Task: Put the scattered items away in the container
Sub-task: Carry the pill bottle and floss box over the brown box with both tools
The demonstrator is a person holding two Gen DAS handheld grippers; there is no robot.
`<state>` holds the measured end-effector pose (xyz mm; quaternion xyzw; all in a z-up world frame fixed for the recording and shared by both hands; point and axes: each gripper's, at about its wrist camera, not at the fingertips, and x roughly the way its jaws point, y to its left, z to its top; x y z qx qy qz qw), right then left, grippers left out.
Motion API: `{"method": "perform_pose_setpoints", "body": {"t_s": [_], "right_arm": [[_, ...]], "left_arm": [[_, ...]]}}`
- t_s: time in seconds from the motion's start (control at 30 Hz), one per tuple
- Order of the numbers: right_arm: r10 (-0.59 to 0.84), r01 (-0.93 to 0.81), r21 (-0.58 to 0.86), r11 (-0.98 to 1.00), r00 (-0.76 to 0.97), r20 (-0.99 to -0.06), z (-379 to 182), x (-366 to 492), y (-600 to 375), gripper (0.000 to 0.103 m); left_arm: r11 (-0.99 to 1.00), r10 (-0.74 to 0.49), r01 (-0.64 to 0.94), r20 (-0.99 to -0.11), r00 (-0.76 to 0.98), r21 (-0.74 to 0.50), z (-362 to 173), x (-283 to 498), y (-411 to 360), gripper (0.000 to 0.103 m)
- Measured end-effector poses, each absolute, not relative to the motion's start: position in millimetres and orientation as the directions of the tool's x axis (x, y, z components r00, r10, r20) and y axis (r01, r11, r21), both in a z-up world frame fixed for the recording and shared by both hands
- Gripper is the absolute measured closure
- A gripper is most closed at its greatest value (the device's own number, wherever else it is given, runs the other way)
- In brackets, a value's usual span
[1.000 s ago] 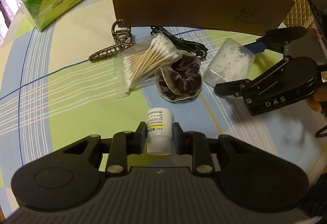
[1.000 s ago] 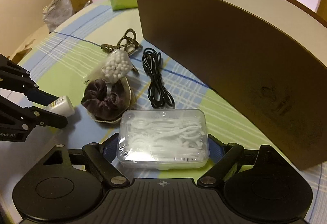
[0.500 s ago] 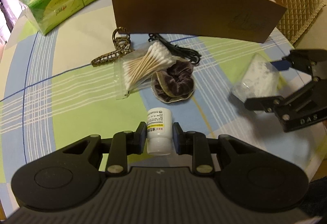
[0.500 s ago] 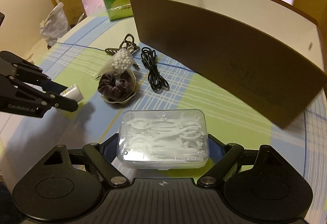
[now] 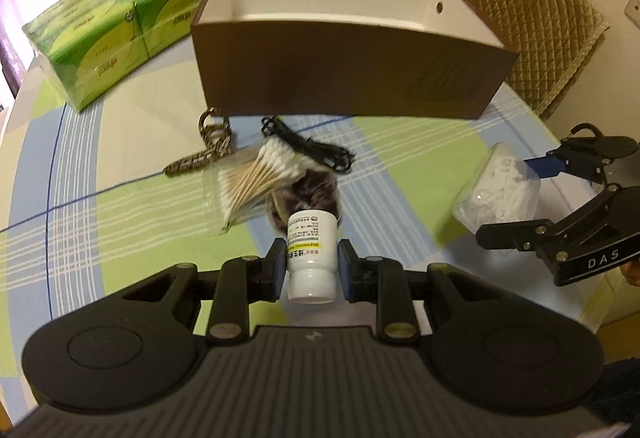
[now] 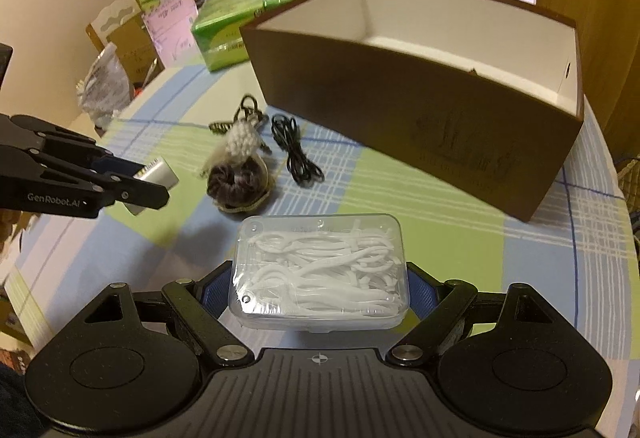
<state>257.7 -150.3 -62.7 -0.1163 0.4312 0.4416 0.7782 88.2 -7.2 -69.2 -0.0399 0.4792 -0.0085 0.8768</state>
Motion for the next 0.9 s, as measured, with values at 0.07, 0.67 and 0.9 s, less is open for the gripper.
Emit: {"method": "perform_pose_setpoints", "body": {"t_s": [0.07, 0.67, 0.9], "right_arm": [[0.600, -0.789, 0.210, 0.578, 0.237, -0.764, -58, 258, -150, 0.015], [0.614, -0.782, 0.208, 0.587, 0.263, -0.744, -45, 264, -149, 0.015], [0.612, -0.779, 0.207, 0.592, 0.268, -0.744, -44, 265, -151, 0.015]], "left_arm": [[0.997, -0.055, -0.017, -0.832, 0.551, -0.077, -65, 90, -9, 0.081], [0.998, -0.057, 0.002, -0.812, 0.580, -0.069, -49, 102, -17, 0.081], [0.997, -0.062, 0.008, -0.814, 0.577, -0.071, -50, 106, -19, 0.081]]}}
